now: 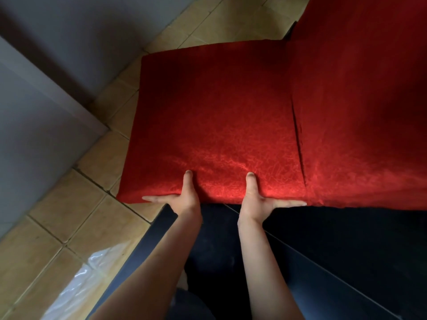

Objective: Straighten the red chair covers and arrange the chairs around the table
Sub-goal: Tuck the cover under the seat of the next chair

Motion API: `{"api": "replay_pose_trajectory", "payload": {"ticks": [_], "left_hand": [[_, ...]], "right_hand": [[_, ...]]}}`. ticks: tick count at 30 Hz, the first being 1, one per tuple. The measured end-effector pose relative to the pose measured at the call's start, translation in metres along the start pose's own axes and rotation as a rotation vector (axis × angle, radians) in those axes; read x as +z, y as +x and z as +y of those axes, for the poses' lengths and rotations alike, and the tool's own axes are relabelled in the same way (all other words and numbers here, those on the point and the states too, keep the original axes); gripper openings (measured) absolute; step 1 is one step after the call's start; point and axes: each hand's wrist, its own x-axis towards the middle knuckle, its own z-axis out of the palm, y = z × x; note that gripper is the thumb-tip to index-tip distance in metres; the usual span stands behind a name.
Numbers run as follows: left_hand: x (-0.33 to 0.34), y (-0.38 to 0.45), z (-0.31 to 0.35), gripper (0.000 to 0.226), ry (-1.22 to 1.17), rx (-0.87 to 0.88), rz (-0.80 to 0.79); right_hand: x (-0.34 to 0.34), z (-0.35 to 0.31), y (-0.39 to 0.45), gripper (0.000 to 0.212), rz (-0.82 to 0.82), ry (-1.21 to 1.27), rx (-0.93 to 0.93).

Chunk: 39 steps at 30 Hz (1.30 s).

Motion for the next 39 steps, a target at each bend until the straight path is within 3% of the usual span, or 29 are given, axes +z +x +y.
{"api": "replay_pose_trajectory", "payload": {"ticks": [9,23,39], "left_hand": [[-0.004,-0.012,0.012,0.133,0.043,-0.097,0.006],[-0.019,-0.067,0.072,0.131,0.132,-0.166,0.068],[-0.091,-0.133,0.102,0.128,0.229,-0.301,0.116]], "right_hand": [[-0.006,-0.016,-0.007,0.134,-0.004,-0.043,0.019],[-0.011,-0.095,-0.045,0.136,0.046,-0.128,0.192],[-0.064,-0.143,-0.122,0.136,0.120,-0.219,0.306]]}}
